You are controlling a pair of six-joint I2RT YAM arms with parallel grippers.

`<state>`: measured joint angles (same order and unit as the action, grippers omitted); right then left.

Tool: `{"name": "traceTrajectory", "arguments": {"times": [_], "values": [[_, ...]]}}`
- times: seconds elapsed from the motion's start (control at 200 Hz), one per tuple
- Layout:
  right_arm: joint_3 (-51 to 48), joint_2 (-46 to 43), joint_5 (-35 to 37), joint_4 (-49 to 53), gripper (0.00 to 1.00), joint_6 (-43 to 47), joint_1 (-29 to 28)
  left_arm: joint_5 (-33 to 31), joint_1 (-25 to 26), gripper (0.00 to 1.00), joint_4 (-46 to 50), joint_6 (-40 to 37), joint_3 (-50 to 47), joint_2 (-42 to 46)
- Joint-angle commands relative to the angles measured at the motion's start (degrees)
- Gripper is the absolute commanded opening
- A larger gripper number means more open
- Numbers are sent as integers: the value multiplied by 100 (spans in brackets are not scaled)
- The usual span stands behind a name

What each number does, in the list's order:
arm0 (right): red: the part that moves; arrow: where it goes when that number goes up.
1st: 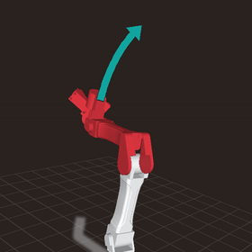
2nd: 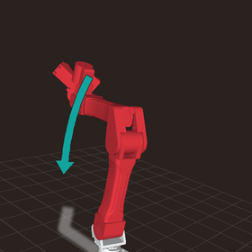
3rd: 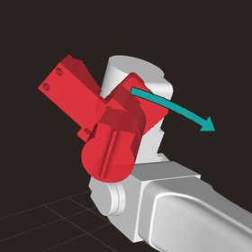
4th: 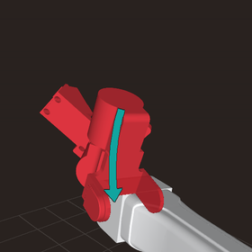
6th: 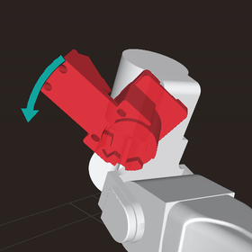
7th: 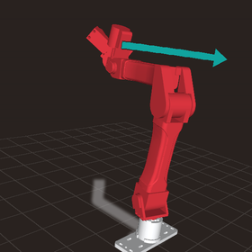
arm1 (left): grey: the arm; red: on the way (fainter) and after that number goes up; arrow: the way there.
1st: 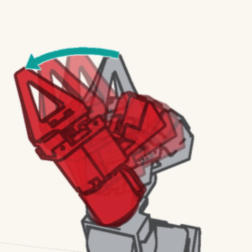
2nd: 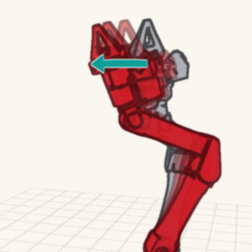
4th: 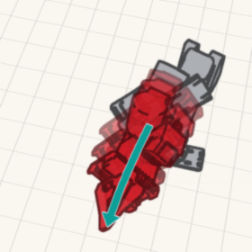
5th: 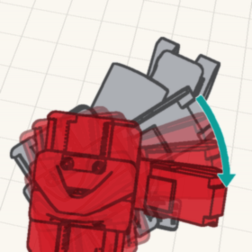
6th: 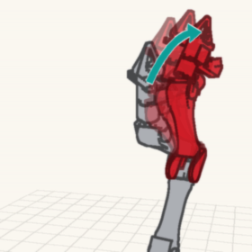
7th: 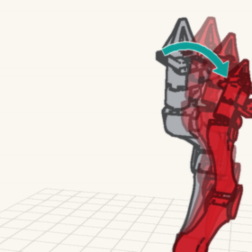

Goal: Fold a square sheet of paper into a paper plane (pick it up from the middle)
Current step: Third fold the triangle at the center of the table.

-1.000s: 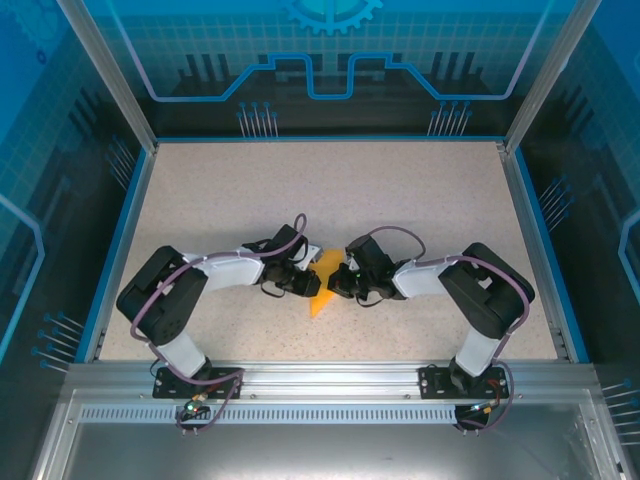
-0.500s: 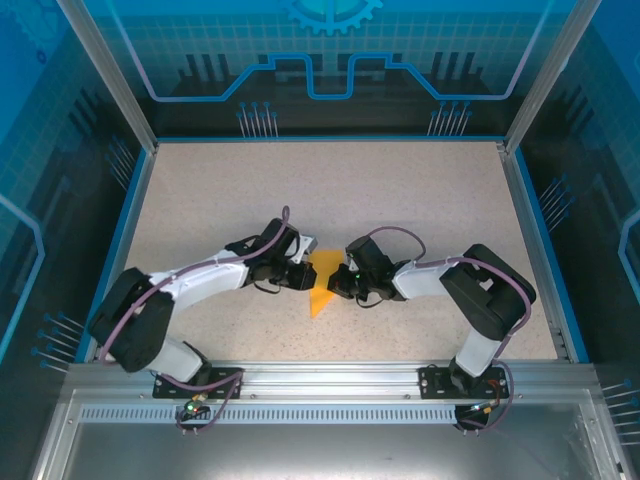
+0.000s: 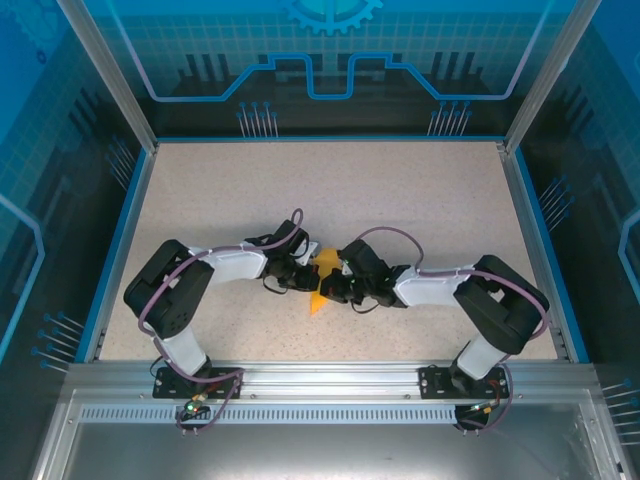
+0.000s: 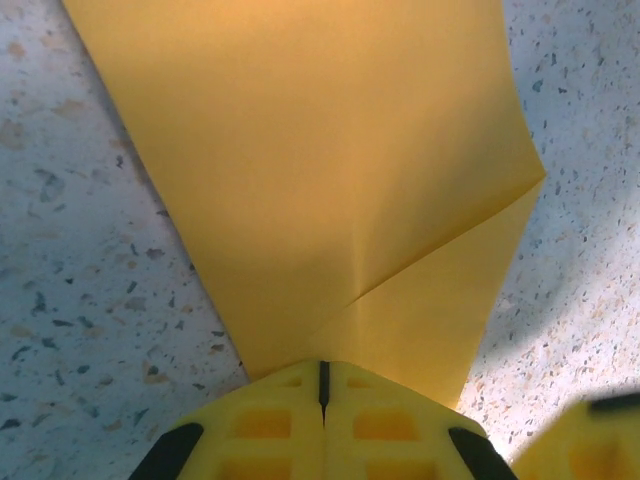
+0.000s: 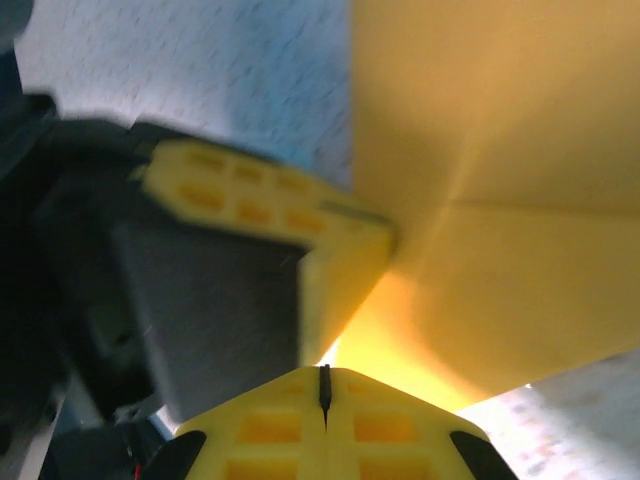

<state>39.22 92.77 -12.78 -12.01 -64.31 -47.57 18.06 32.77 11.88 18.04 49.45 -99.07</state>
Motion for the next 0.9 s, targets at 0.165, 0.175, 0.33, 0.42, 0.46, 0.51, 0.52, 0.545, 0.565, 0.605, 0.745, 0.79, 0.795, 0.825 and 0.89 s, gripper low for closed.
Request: {"name": "traceTrajectory", "arguments": {"times": [0.165,0.175,0.33,0.42,0.46,0.51,0.52,0.545,0.565,0.605,0.745,0.79,0.795,0.825,0.89], "values": [[-89,380,185,-567,0,-506,-608,-137,-27,0,73,-152,-234,-163],[-99,395,198,-577,0,-515,-616,-137,-26,0,77,-158,-230,-165],[-75,733,166,-618,0,-551,-643,-125,-26,0,88,-187,-238,-160],[-51,838,135,-429,0,-547,-650,-150,-26,0,87,-178,-250,-162],[-75,780,168,-376,0,-538,-649,-150,-37,0,95,-171,-260,-159],[-104,662,187,-254,0,-530,-641,-145,-35,0,89,-172,-269,-157],[-94,636,194,-218,0,-523,-640,-141,-35,0,83,-170,-276,-157],[-97,555,197,-180,0,-506,-632,-134,-34,0,62,-159,-281,-151],[-108,493,200,-171,0,-497,-626,-122,-36,0,46,-156,-288,-157],[-107,396,201,-172,0,-486,-619,-96,-34,0,31,-169,-283,-168],[-87,408,45,-530,0,-508,-611,-127,-34,0,20,-195,-301,-182],[-83,528,21,-624,0,-553,-605,-113,-37,0,-5,-195,-310,-184],[-82,538,21,-625,0,-559,-600,-116,-36,0,-7,-195,-312,-188],[-78,627,29,-591,0,-600,-598,-106,-35,0,-27,-196,-326,-196],[-132,794,73,-569,0,-727,-587,-101,-40,0,-29,-195,-329,-227]]}}
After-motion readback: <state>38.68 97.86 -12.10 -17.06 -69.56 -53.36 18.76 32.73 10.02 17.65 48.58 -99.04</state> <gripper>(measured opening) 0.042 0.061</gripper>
